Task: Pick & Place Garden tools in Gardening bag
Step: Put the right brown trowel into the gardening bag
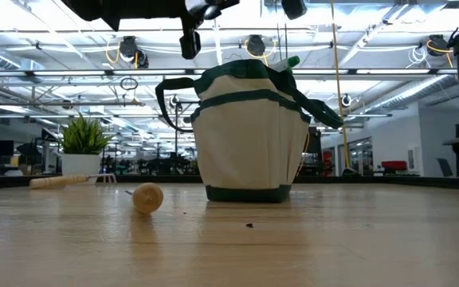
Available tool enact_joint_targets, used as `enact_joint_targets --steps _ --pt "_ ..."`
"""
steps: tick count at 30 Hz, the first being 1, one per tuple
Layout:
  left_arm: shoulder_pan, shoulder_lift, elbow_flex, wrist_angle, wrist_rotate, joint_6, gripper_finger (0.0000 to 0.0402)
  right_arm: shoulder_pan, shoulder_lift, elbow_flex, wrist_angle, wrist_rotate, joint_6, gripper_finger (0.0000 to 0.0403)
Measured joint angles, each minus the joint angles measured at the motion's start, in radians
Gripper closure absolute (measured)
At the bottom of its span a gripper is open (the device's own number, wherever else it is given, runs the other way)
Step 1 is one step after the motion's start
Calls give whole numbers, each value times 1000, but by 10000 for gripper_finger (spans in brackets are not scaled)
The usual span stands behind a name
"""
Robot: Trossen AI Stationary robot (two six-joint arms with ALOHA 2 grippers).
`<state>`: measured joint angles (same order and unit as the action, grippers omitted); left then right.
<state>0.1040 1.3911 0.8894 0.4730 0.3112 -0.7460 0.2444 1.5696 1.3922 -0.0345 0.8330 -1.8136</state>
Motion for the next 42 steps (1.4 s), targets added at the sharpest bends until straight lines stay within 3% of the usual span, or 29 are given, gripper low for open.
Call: enact_joint_targets --steps 6,15,21,32,42 --pt "-1 -1 1 -24 5 16 338 -1 1 0 8 6 158 288" --pt "-3 1 1 -39 9 34 338 -1 -4 0 13 170 264 243" --pt "-3 1 1 -38 5 37 338 -1 -6 1 9 319 266 240" --pt "-2 1 1 -60 -8 45 338 -1 -28 1 -6 402 374 243" --pt "-2 1 0 -60 -8 63 338 -11 -136 2 -87 460 538 245"
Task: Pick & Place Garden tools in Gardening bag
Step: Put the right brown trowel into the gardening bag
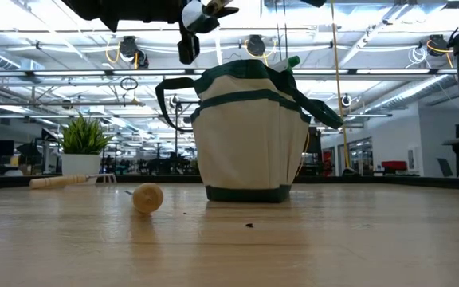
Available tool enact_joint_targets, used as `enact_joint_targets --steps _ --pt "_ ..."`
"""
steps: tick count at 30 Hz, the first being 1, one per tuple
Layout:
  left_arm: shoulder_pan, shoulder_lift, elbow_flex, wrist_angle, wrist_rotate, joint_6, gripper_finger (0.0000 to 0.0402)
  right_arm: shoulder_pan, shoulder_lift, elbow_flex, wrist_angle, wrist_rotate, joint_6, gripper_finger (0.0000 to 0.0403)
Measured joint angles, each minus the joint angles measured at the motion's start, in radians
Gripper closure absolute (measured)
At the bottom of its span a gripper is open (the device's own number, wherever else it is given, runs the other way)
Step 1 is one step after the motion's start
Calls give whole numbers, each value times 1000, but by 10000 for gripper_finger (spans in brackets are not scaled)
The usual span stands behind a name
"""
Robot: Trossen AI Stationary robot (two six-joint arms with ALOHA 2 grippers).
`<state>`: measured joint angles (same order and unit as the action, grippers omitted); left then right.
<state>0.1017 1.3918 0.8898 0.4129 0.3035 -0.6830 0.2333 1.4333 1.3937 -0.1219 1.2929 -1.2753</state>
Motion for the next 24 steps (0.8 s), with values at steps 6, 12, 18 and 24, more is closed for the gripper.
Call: enact_joint_targets --steps 6,12,18,24 --pt "0 0 0 7 0 8 338 -27 -84 0 -91 75 260 246" --pt "-7 -1 0 33 -38 59 338 -31 -150 0 -226 57 534 247" --pt "-28 -1 0 115 -82 151 338 -29 -190 0 -406 -75 840 248" --pt "-57 18 0 150 -145 254 338 -33 -205 0 -592 -282 1138 248"
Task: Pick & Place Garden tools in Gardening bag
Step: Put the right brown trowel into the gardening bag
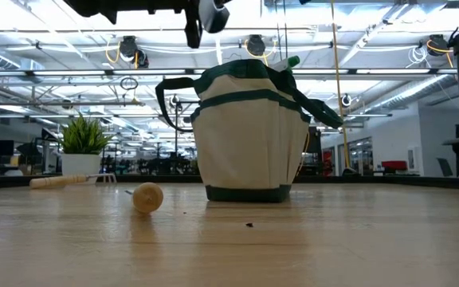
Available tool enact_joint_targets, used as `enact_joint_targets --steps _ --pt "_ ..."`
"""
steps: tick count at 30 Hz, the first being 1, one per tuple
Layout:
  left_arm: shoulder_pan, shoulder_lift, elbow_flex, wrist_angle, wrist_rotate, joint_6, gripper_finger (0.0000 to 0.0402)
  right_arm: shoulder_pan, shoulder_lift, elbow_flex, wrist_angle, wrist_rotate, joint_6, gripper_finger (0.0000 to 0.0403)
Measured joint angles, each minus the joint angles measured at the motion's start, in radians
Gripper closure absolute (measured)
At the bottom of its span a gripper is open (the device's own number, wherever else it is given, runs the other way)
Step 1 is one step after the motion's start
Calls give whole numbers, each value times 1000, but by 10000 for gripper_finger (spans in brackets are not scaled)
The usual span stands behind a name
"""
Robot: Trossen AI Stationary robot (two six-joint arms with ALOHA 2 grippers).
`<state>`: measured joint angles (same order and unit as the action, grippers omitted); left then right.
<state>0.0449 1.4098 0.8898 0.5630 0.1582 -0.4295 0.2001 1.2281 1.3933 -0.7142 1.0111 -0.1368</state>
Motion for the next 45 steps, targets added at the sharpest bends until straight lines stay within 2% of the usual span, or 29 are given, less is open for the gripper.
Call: enact_joint_targets --steps 7,14,22,26,31,39,45 --pt "-15 135 0 207 -1 53 338 0 0 0 -76 -99 136 248" --pt "-15 244 0 326 -1 59 338 0 0 0 -139 -100 200 248" --pt "-28 272 -1 324 -38 105 338 0 0 0 -148 -102 231 248" --pt "-19 272 -1 321 -95 121 338 0 0 0 -155 -159 239 248" --pt "-7 272 -1 319 -100 113 338 0 0 0 -216 -179 295 248" --pt "-22 272 -1 290 -99 20 338 0 0 -1 -357 -179 415 248" --pt "-48 271 0 232 -121 -38 338 0 0 -1 -379 -179 439 248"
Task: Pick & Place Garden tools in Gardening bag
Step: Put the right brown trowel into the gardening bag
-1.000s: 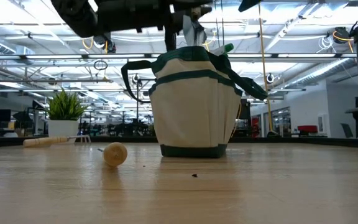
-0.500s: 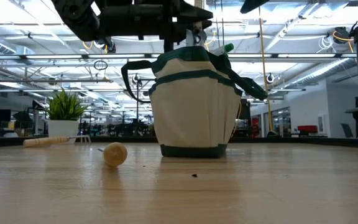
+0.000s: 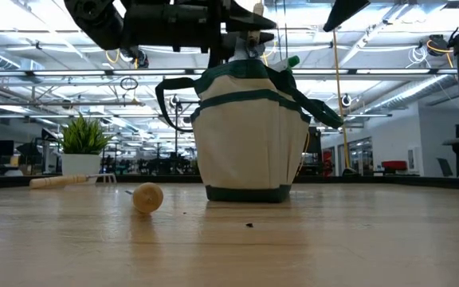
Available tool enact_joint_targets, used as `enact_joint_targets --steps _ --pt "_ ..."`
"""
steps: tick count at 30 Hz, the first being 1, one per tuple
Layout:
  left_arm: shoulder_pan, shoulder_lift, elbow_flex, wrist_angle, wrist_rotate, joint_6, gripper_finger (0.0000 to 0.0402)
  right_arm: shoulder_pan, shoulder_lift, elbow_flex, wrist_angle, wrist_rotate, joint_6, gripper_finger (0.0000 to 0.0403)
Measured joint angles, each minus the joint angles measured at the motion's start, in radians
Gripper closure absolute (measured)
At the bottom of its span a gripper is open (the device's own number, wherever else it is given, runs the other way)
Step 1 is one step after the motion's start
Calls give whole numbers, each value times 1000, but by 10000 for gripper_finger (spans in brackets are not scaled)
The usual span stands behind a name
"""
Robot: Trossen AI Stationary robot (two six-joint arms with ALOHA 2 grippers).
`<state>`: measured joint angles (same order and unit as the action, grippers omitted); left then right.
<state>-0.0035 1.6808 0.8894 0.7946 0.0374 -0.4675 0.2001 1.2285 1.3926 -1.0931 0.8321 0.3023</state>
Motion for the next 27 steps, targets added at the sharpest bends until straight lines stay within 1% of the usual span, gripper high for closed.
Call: enact_joint_targets --steps 6,16,24,27 --pt "-17 0 0 -29 -44 -10 338 0 0 0 0 0 0 248" --pt "-19 0 0 -125 -49 -10 338 0 0 0 -17 0 0 248" --pt "-29 0 0 -140 -51 -6 338 0 0 0 -31 0 0 248" --pt "-42 0 0 -156 -77 -1 338 0 0 0 -50 0 10 248"
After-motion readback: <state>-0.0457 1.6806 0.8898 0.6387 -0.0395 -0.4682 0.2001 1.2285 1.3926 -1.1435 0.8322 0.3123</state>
